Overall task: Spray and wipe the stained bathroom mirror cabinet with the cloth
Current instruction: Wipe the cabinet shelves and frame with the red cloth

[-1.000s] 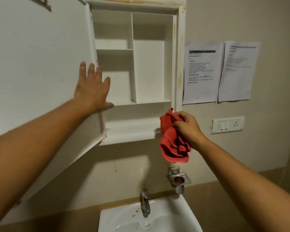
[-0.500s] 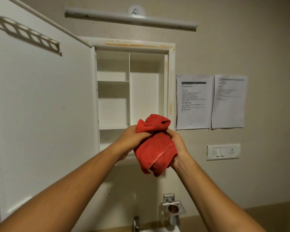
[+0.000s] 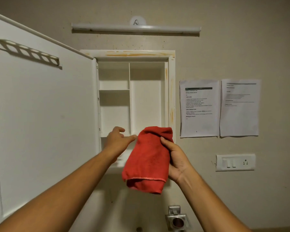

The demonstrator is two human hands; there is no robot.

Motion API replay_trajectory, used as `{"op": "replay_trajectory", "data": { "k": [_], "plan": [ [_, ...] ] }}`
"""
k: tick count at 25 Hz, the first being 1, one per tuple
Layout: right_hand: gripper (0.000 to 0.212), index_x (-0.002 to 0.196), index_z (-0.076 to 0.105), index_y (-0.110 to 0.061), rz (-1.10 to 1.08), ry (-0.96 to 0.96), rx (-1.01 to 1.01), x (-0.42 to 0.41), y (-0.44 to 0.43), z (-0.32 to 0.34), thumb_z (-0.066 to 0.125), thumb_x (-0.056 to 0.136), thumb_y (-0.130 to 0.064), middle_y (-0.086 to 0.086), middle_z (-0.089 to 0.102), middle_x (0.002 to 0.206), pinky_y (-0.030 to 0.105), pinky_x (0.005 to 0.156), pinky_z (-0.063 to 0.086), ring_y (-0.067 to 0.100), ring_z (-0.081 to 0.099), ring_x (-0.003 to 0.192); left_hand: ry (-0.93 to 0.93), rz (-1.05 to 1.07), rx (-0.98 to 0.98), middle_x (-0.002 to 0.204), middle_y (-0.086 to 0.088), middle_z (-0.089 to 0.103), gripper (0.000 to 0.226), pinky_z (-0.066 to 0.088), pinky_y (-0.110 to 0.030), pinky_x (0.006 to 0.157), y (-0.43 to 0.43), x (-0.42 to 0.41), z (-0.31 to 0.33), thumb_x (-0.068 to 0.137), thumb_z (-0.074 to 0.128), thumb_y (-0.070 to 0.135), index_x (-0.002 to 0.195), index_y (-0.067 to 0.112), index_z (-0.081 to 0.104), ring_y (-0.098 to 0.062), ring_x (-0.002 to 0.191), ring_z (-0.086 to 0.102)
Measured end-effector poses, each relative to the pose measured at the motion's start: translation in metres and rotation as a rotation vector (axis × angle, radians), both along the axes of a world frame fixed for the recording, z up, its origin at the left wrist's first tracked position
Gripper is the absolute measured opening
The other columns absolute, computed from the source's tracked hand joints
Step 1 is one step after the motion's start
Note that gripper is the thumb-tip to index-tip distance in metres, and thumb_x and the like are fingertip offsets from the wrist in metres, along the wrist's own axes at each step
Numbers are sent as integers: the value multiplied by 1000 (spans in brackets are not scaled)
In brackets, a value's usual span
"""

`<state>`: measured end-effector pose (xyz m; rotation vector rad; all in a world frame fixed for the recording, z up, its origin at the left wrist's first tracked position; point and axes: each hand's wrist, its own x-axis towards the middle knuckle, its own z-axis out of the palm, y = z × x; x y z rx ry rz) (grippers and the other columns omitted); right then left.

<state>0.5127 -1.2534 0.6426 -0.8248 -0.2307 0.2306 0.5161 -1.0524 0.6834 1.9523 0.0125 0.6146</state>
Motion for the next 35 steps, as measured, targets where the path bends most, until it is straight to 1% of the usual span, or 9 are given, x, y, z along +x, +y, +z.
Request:
{"op": "replay_trajectory", "data": {
  "k": [2, 7, 14, 19, 24, 27, 29, 32, 35],
  "plan": [
    [41, 132, 68, -7, -66, 45, 5, 7, 6, 2, 67, 100, -33, 21, 75, 120, 50, 101, 56, 36, 72, 113, -67, 29, 96, 111, 4, 68, 44, 55, -31, 76, 4, -2, 1, 88, 75, 50, 120, 24, 63, -17, 102, 67],
    [37, 126, 71, -14, -80, -73, -68, 7, 44, 17, 68, 99, -39, 17, 77, 117, 52, 102, 56, 33, 75, 110, 204, -573, -36, 118, 6, 76, 48, 55, -40, 98, -19, -12, 29, 95, 52, 69, 119, 34, 74, -16, 110, 73],
    [24, 106, 79, -33, -475, -614, -328, 16, 65, 84, 80, 90, -14, 2, 81, 102, 32, 79, 64, 20, 79, 95, 25, -605, -106, 113, 8, 78, 43, 54, -35, 96, -4, 3, 102, 103, 47, 57, 115, 29, 77, -12, 110, 71],
    [43, 109, 70, -40, -949, -814, -555, 38, 63, 144, 71, 86, -3, -8, 77, 89, 38, 72, 61, 22, 75, 87, -247, -399, 170, 111, 8, 69, 24, 50, -29, 74, 26, 11, 198, 97, 64, 47, 104, 25, 71, -11, 95, 61],
    [85, 151, 38, -32, -1542, -849, -918, 71, 55, 219, 62, 78, 6, -4, 60, 96, 40, 73, 50, 22, 54, 85, -614, 87, 754, 118, 0, 70, 47, 53, -39, 93, 83, 12, 300, 98, 54, 59, 116, 18, 69, -21, 107, 65],
    [44, 113, 69, -19, -1774, -1143, -1030, 87, 93, 256, 74, 76, 4, 1, 67, 101, 41, 77, 50, 27, 61, 91, -471, 138, 931, 136, -10, 64, 68, 47, -38, 100, 96, 22, 338, 101, 31, 70, 122, 16, 67, -30, 122, 60],
    [25, 100, 74, -13, -1882, -1445, -1183, 106, 137, 265, 80, 77, -5, 8, 71, 99, 42, 72, 51, 32, 64, 86, -280, -4, 866, 160, -8, 43, 85, 35, -33, 111, 97, 29, 346, 97, 25, 78, 152, 17, 47, -27, 141, 47],
    [19, 97, 75, -12, -1938, -1585, -1326, 134, 183, 263, 84, 80, -13, 9, 72, 97, 42, 70, 52, 32, 64, 84, 80, -153, 657, 163, -11, 33, 116, 38, -32, 106, 96, 37, 345, 80, 26, 95, 163, 14, 21, -24, 137, 50],
    [30, 111, 73, -15, -1979, -1593, -1483, 147, 165, 253, 80, 82, -16, 8, 70, 114, 45, 77, 51, 35, 64, 99, 61, -119, 730, 167, -7, 29, 113, 32, -32, 107, 97, 38, 348, 77, 22, 97, 163, 23, 25, -25, 148, 36]
  ]
}}
